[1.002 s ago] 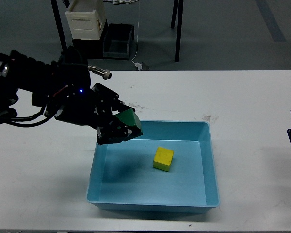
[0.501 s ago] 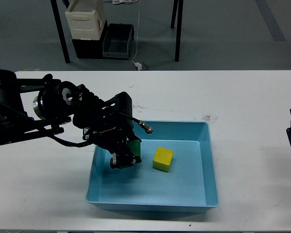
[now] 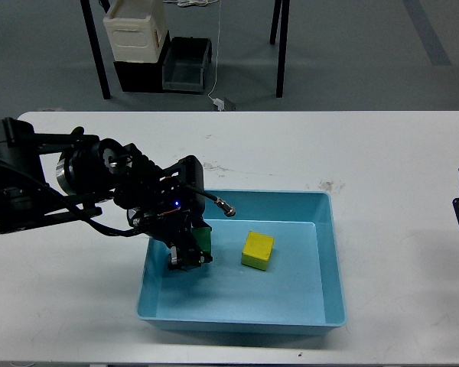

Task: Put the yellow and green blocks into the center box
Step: 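Lower the green cube into the bin beside the yellow cube and release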

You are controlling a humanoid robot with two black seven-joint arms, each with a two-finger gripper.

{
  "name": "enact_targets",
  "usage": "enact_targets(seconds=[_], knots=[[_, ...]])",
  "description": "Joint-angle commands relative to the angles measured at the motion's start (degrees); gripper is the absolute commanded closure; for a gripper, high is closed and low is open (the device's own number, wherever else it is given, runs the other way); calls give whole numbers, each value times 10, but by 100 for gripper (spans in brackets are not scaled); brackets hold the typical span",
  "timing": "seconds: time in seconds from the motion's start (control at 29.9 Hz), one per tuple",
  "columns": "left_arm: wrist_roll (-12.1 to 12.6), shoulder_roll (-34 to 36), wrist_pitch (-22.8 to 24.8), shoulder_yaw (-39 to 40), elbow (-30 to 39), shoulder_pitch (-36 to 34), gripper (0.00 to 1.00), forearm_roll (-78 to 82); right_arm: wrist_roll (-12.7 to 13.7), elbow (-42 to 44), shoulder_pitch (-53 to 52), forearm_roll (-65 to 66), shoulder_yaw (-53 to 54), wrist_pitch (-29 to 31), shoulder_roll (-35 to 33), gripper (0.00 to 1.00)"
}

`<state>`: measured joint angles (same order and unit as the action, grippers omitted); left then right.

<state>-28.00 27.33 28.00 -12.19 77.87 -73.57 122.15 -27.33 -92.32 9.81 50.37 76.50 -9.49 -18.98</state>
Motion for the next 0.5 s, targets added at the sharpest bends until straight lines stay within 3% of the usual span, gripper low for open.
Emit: enact_targets(seconds=[0.0,0.2,0.3,0.47], knots=[[0,0,0,6,-1,11,30,-2,0,0,-1,0,0,0,0,0],[0,1,0,8,-1,11,7,-44,0,0,-1,0,0,0,0,0],[0,4,0,23,-1,10,0,-90,0,-1,-1,0,0,1,0,0],[0,22,0,106,5,12,0,-233,0,-1,-8,1,-4,4,0,0]])
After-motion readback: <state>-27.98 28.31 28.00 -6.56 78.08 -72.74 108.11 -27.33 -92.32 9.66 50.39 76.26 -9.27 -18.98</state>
